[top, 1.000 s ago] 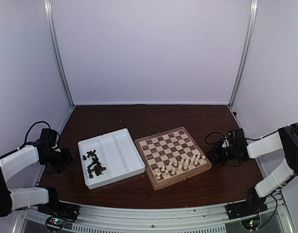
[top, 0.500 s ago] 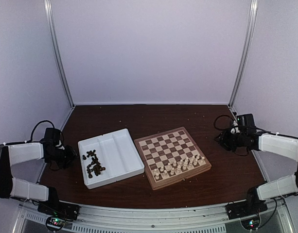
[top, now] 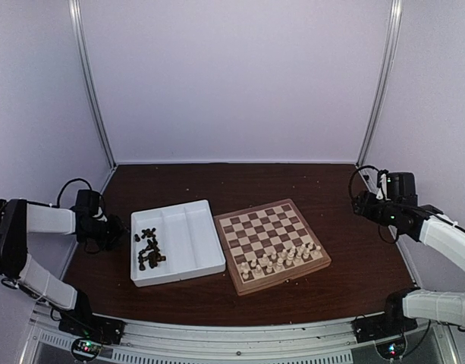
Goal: Set up the chess pieces on the board
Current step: Reset both arms
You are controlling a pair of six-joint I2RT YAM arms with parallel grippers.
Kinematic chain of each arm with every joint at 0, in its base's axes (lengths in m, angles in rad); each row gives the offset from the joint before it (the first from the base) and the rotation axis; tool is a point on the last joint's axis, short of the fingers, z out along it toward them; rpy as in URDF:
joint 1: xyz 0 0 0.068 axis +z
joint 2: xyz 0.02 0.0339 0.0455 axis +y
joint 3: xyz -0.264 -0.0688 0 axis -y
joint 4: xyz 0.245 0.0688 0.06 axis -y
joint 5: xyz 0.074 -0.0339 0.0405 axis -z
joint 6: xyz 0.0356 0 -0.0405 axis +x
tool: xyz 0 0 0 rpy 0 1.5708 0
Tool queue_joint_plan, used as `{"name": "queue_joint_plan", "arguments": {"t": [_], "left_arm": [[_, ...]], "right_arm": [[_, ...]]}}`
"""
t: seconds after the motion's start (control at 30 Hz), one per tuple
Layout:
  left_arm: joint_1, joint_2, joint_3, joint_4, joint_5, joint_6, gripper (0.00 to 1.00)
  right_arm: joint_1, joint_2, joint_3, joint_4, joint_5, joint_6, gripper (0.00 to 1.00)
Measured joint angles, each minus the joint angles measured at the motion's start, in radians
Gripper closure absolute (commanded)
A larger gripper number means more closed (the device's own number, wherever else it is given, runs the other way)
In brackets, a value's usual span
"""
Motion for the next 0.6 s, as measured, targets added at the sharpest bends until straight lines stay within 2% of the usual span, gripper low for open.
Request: {"name": "queue_joint_plan", "arguments": {"t": [0.03, 0.1, 0.13, 0.3, 0.4, 0.6], "left_arm": [[-0.001, -0.001, 0.008, -0.018, -0.013, 0.006, 0.40], [-0.006, -0.017, 0.014, -0.057, -0.061, 0.026, 0.35], [-0.006, -0.033, 0.014, -0.079, -0.086, 0.035, 0.32], [-0.006, -0.188, 0.000, -0.117, -0.227, 0.105, 0.21], [-0.008, -0.306, -0.016, -0.107, -0.309, 0.166, 0.05], [-0.008, -0.443, -0.101, 0.035, -0.370, 0.305, 0.02]], "right_arm": [[0.000, 0.000, 0.000, 0.002, 0.007, -0.014, 0.22], [0.000, 0.000, 0.000, 0.012, 0.023, -0.037, 0.03], [0.000, 0.000, 0.000, 0.021, 0.035, -0.052, 0.01], [0.000, -0.054, -0.038, 0.124, 0.109, -0.091, 0.00], [0.000, -0.127, -0.148, 0.296, 0.154, -0.145, 0.00], [0.000, -0.113, -0.304, 0.548, 0.157, -0.302, 0.00]]}}
